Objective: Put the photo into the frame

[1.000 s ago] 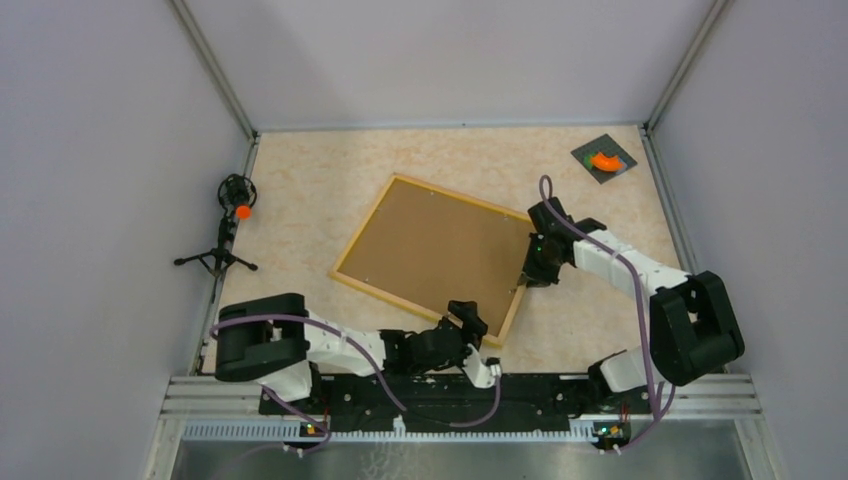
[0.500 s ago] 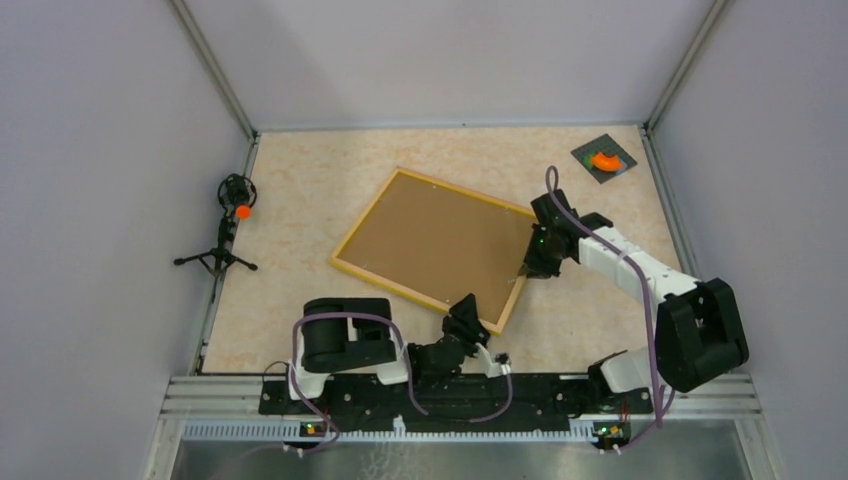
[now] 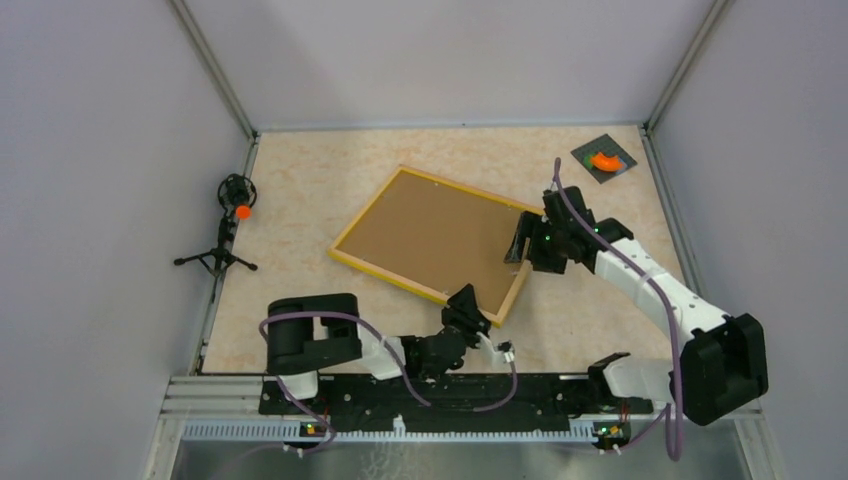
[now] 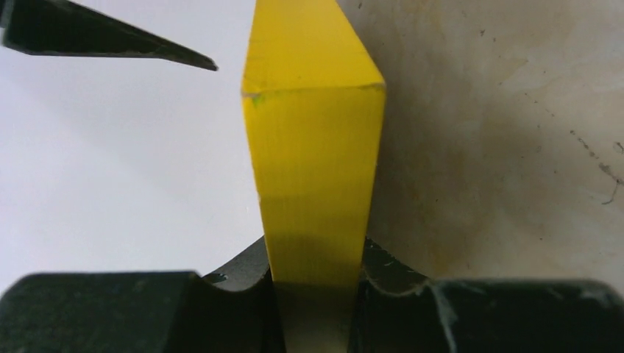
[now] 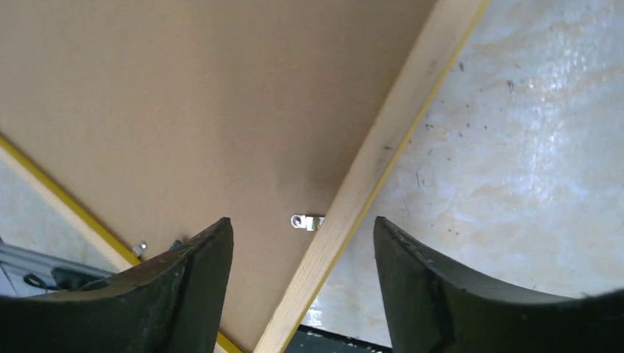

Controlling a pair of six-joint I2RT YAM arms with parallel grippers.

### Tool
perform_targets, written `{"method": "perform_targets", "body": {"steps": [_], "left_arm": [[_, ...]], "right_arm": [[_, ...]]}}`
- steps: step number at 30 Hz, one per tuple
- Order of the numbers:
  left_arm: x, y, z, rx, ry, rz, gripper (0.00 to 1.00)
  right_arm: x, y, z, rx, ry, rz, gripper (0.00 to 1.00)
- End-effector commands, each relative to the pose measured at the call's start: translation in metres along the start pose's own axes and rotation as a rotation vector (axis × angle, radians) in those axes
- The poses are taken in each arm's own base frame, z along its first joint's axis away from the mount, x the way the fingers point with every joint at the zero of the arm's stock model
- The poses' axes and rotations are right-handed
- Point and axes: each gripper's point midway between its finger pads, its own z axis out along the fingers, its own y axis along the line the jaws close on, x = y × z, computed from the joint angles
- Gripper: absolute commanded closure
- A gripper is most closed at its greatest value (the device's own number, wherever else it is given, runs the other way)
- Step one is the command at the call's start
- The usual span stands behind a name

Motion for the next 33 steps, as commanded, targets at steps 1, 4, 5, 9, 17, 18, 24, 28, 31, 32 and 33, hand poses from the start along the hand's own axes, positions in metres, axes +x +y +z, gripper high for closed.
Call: {"method": "perform_targets", "body": {"steps": [1, 4, 5, 9, 17, 18, 24, 28, 31, 32, 33], "left_arm": [[-0.023, 0.03, 0.002, 0.007, -0.039, -0.246, 1.0], [-0.032, 0.05, 0.001, 0.001, -0.051, -0.353, 1.0], [-0.035, 0.055, 0.001, 0.004, -0.051, -0.377, 1.0], [-0.05, 0.087, -0.001, -0.022, -0.09, -0.471, 1.0], [-0.058, 0.173, -0.012, -0.216, -0.106, -0.682, 1.0], [-0.06, 0.184, -0.015, -0.232, -0.121, -0.709, 1.0], [-0.071, 0.243, -0.041, -0.282, -0.271, -0.91, 1.0], [-0.067, 0.269, -0.048, -0.289, -0.335, -1.041, 1.0], [-0.065, 0.285, -0.053, -0.27, -0.39, -1.155, 1.0], [-0.063, 0.289, -0.053, -0.261, -0.406, -1.195, 1.0], [-0.055, 0.295, -0.05, -0.271, -0.407, -1.241, 1.0]], "right_arm": [[-0.035, 0.043, -0.042, -0.18, -0.139, -0.107, 0.24], [-0.052, 0.047, -0.078, -0.162, -0.207, -0.143, 0.14], [-0.058, 0.047, -0.093, -0.153, -0.238, -0.148, 0.13], [-0.078, 0.053, -0.158, -0.169, -0.379, -0.139, 0.09], [-0.091, 0.066, -0.257, -0.304, -0.626, -0.106, 0.11], [-0.091, 0.063, -0.261, -0.297, -0.634, -0.105, 0.11], [-0.094, 0.045, -0.283, -0.27, -0.758, -0.063, 0.12], [-0.096, 0.042, -0.287, -0.273, -0.798, -0.046, 0.12], [-0.098, 0.04, -0.29, -0.254, -0.803, -0.045, 0.12], [-0.099, 0.039, -0.292, -0.25, -0.81, -0.044, 0.12], [-0.1, 0.038, -0.295, -0.247, -0.82, -0.041, 0.12]]}}
